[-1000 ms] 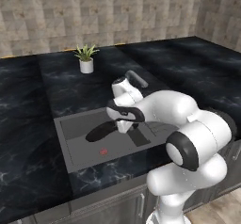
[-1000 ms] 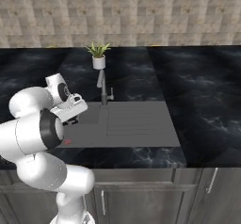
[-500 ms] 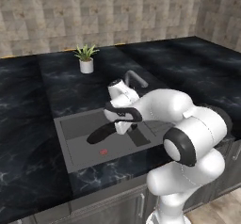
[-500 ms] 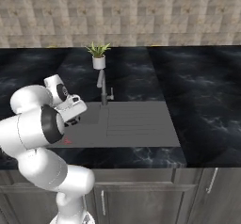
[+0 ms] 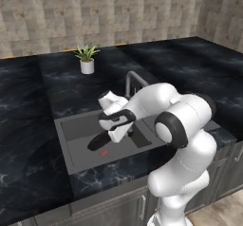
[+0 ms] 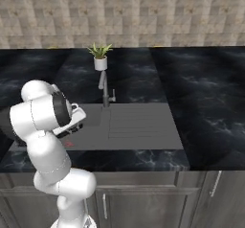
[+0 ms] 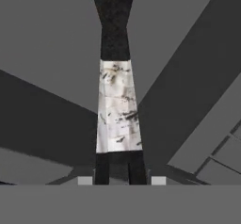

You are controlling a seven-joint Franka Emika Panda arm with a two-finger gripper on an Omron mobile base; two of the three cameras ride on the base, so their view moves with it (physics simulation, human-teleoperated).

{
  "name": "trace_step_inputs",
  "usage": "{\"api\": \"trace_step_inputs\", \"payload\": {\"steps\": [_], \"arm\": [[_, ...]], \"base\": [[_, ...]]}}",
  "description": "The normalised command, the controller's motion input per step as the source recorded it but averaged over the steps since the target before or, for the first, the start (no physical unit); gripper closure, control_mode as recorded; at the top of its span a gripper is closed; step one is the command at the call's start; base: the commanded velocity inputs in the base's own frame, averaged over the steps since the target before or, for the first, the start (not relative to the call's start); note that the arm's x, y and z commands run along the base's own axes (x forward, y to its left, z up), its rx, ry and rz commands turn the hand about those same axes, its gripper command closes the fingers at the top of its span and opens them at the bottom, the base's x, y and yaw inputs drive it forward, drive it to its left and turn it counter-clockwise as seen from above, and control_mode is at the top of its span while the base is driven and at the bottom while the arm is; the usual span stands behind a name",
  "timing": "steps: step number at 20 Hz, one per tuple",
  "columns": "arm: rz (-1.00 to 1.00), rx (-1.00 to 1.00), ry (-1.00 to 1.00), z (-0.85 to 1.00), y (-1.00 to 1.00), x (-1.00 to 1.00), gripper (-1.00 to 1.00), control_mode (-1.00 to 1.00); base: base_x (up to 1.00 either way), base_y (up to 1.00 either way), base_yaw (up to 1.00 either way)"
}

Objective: Move the pot and pan from the stove into the sink.

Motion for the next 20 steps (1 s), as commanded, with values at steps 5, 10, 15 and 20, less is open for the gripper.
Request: {"api": "trace_step_inputs", "payload": {"steps": [5,10,15,20], "arm": [[-0.11,-0.09,0.01,-0.18,0.33,0.48,1.00,-1.00],[-0.10,-0.07,0.02,-0.13,0.26,0.53,1.00,-1.00],[-0.12,-0.02,0.01,0.04,0.14,0.22,-1.00,-1.00],[-0.21,0.03,-0.01,0.34,-0.05,-0.12,-1.00,-1.00]], "base": [[0.00,0.00,0.00],[0.00,0.00,0.00],[0.00,0.00,0.00],[0.00,0.00,0.00]]}}
